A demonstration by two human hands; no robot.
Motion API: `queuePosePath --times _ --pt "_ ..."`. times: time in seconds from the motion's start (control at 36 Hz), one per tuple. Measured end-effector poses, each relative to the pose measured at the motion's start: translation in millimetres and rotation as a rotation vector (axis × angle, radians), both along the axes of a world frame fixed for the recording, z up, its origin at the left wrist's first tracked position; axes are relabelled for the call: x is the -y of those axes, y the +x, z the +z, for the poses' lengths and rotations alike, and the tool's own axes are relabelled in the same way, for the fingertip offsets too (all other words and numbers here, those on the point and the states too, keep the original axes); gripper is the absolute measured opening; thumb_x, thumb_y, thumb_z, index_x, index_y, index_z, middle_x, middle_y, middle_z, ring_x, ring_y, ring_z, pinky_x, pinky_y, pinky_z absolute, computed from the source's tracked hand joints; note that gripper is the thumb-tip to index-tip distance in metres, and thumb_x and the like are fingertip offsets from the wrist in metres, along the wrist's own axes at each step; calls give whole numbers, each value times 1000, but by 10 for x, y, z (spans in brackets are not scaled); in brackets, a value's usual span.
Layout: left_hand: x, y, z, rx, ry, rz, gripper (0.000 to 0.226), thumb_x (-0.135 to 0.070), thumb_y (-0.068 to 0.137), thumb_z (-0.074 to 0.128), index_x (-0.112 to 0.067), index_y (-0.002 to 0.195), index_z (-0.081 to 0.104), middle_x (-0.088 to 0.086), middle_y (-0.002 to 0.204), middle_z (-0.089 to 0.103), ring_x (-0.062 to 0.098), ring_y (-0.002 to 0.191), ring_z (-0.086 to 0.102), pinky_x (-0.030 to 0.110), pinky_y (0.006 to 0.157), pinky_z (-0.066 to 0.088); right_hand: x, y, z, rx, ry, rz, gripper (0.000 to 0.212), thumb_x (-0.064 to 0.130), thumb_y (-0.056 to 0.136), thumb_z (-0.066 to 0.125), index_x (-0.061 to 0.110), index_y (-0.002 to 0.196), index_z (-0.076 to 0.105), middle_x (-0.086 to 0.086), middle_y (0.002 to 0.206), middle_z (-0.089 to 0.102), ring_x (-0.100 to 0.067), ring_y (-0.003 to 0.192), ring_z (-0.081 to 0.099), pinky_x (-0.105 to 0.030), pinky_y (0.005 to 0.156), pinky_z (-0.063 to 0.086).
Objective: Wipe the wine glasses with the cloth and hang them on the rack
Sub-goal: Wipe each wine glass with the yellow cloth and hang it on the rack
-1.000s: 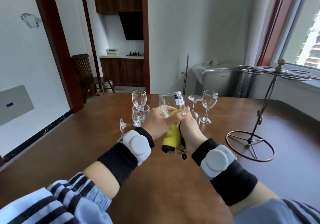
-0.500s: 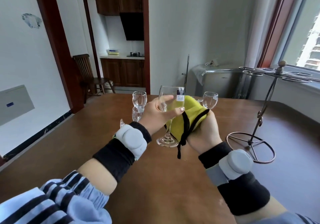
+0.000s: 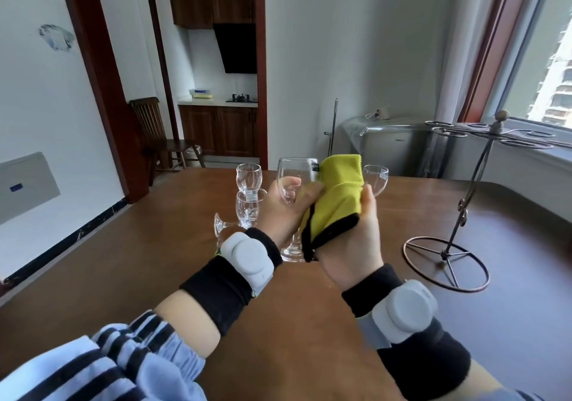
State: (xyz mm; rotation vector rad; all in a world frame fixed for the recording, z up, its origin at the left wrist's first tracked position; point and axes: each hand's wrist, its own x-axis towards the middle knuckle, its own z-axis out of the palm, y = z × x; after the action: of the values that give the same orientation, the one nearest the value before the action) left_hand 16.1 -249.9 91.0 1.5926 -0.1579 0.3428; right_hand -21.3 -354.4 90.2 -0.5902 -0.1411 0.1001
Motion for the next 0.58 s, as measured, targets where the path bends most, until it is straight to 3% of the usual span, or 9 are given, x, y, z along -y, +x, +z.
queuePosePath --times 0.08,0.17,0.25,0.33,0.39,0.44,0.47,0.53,0.58 --pt "68 -61 5 4 -102 -74 64 -46 59 77 -10 110 61 8 104 64 10 86 62 21 79 52 -178 -26 -24 -28 -86 -72 66 64 94 39 11 127 61 -14 126 65 -25 121 60 -40 108 41" --pt "91 -128 5 62 -91 -148 57 -50 55 76 -21 102 63 8 118 65 17 107 63 32 98 49 -204 -14 -26 -58 -106 -122 67 67 92 42 16 132 58 -14 129 64 -25 121 61 -44 109 42" --pt "102 -208 18 97 56 -214 51 -61 57 72 -41 103 59 -4 139 54 3 123 51 33 109 40 -138 7 -4 -77 -97 -71 56 66 94 38 22 112 68 -7 108 73 -22 109 67 -40 95 52" --pt "94 -216 -8 114 219 -195 63 -82 57 60 -53 113 52 -24 141 45 6 138 33 44 116 26 -45 21 20 -92 -94 -30 41 52 98 45 20 97 71 -1 89 75 -16 81 74 -28 62 59" --pt "78 -184 -33 124 326 -131 80 -85 57 54 -44 126 50 -36 135 43 10 144 22 47 118 18 4 68 5 -134 -104 -19 33 44 96 52 16 95 70 -4 96 74 -22 90 73 -33 74 60" --pt "55 -162 -41 198 465 -19 66 -86 55 53 -52 112 55 -20 143 45 12 142 26 45 117 19 52 119 16 -175 -122 -44 31 37 91 56 15 112 64 -13 116 62 -33 114 63 -45 98 50" --pt "39 -150 -44 222 492 28 56 -87 54 56 -56 100 56 -13 142 48 13 138 32 45 115 23 81 145 36 -169 -113 -72 36 35 91 54 14 120 61 -16 120 58 -38 122 57 -48 100 47" --pt "6 -131 -66 211 480 66 51 -80 51 65 -50 92 57 -10 132 52 11 126 44 39 107 35 165 150 113 -122 -70 -176 42 35 96 46 8 124 61 -18 111 61 -41 112 62 -49 90 54" --pt "-42 -164 -48 155 452 6 56 -70 50 73 -39 95 58 -7 114 58 12 105 55 34 91 48 257 127 209 -66 -50 -307 39 39 101 42 10 111 66 -13 89 66 -30 80 68 -37 67 58"
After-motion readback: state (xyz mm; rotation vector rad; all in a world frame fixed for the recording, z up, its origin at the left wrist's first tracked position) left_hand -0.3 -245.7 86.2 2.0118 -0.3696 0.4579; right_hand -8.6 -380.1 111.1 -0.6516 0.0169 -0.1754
